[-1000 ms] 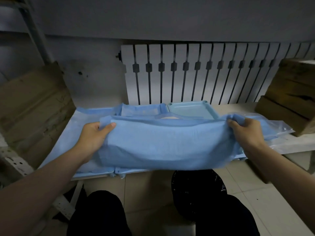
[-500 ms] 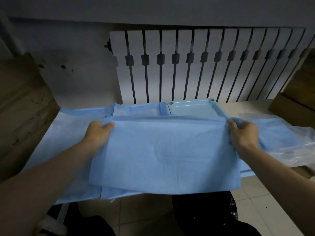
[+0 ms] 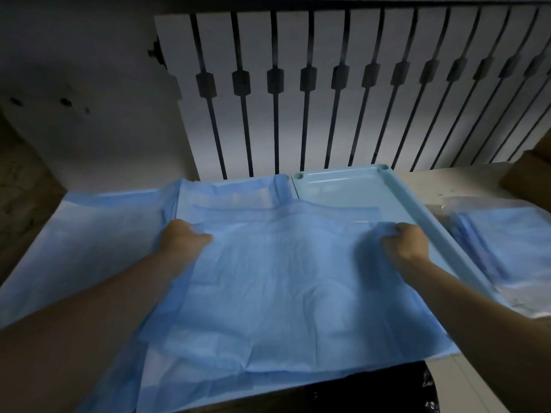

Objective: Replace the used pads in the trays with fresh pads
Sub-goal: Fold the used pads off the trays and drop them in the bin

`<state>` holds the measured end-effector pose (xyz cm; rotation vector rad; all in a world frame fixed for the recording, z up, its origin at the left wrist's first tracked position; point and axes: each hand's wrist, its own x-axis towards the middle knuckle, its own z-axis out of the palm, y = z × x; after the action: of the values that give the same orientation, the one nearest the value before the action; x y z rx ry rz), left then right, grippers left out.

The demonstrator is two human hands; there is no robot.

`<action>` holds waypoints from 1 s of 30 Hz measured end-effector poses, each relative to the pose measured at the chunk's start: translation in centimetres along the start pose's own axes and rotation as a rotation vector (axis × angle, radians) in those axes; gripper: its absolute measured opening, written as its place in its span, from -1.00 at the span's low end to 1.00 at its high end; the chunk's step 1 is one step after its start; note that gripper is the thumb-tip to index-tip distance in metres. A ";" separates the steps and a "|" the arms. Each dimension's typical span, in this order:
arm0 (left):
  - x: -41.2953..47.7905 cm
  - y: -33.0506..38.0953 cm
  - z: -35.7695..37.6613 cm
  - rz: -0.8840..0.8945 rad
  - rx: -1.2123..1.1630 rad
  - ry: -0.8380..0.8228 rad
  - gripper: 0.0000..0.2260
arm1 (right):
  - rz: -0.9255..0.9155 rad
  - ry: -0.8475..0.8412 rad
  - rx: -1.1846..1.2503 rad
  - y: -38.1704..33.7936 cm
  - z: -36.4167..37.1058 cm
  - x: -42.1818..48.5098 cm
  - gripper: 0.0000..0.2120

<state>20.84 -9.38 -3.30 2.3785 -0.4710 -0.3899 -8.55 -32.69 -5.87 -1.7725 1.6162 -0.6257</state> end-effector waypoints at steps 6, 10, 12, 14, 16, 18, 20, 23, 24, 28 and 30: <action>0.1 -0.1 1.0 0.165 0.134 0.195 -0.78 | -0.108 0.136 -0.069 -0.1 0.5 -0.2 -0.77; 0.7 0.5 0.0 0.245 0.079 0.276 -0.82 | -0.158 0.248 -0.005 -1.4 -0.4 0.2 -0.70; 1.4 1.1 -0.5 0.229 0.071 0.294 -0.79 | -0.140 0.263 0.065 -2.3 -0.5 0.9 -0.67; 2.3 1.5 -0.5 0.191 0.096 0.268 -0.77 | -0.095 0.236 0.119 -2.9 -0.2 1.5 -0.65; 2.9 1.3 0.0 0.145 0.149 0.177 -0.76 | -0.040 0.148 0.123 -3.0 0.4 1.7 -0.64; 3.0 0.8 0.5 0.124 0.171 0.092 -0.59 | -0.006 0.068 0.112 -2.6 1.2 1.6 -0.61; 2.9 0.4 0.9 0.150 0.133 0.068 -0.41 | -0.011 0.041 0.099 -2.1 1.7 1.5 -0.58; 2.9 0.0 1.2 0.191 0.078 0.080 -0.29 | -0.041 0.030 0.065 -1.8 1.9 1.4 -0.55; 2.9 -0.1 1.4 0.210 0.069 0.079 -0.27 | -0.047 0.032 0.057 -1.8 1.8 1.4 -0.54; 3.2 -0.7 1.8 0.279 0.070 0.104 -0.37 | -0.062 0.066 0.060 -1.7 1.8 1.3 -0.55; 3.5 -0.8 1.9 0.300 0.079 0.137 -0.48 | -0.073 0.067 0.039 -1.5 1.7 1.3 -0.54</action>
<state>23.41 -11.35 -5.75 2.3423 -0.7769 -0.0730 -6.10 -33.68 -6.00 -1.8062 1.5784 -0.7535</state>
